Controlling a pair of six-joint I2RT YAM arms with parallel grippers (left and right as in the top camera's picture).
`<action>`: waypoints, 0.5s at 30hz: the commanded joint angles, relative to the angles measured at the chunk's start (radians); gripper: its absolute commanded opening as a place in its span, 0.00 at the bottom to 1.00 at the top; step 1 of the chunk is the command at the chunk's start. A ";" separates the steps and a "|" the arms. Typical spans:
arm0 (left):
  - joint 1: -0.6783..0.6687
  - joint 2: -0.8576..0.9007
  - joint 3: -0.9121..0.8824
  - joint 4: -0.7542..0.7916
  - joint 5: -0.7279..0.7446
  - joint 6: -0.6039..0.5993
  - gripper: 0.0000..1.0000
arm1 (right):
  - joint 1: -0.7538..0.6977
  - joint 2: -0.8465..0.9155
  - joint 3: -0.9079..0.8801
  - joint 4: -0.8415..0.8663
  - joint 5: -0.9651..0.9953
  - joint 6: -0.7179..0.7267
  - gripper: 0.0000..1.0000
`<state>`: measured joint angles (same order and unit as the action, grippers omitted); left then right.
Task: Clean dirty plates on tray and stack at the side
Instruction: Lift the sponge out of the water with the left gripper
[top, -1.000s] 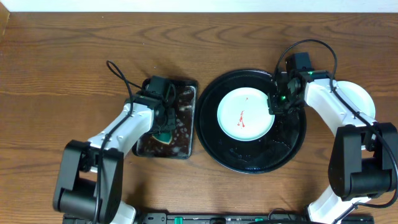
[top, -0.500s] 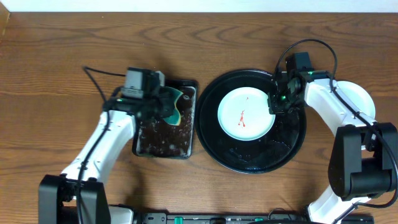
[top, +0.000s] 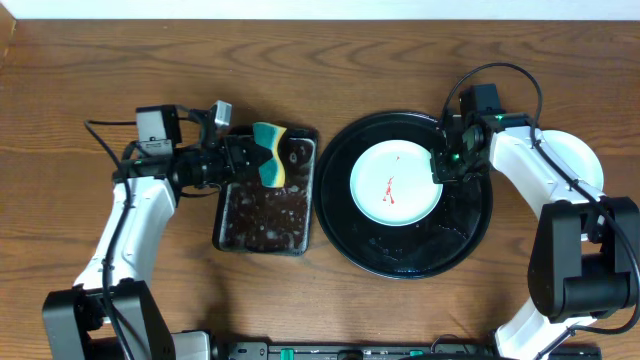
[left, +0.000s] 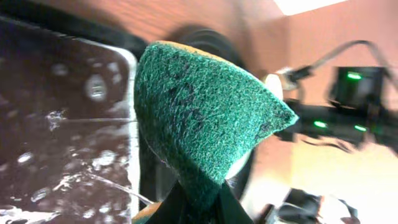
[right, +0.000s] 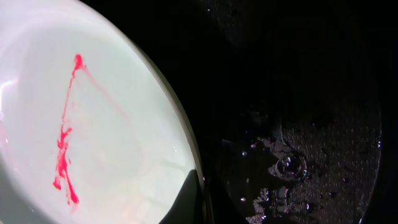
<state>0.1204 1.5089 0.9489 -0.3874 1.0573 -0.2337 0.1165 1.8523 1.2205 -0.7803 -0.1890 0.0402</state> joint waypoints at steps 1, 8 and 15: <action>0.025 -0.004 0.015 0.004 0.167 0.039 0.07 | 0.005 0.012 -0.005 0.003 0.005 -0.004 0.01; 0.039 -0.004 0.015 0.004 0.174 0.039 0.07 | 0.005 0.012 -0.005 0.003 0.005 -0.004 0.01; 0.039 -0.004 0.015 0.005 0.174 0.039 0.07 | 0.003 0.012 -0.005 0.003 0.005 -0.004 0.01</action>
<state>0.1528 1.5089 0.9489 -0.3862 1.1923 -0.2115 0.1162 1.8523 1.2205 -0.7807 -0.1890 0.0402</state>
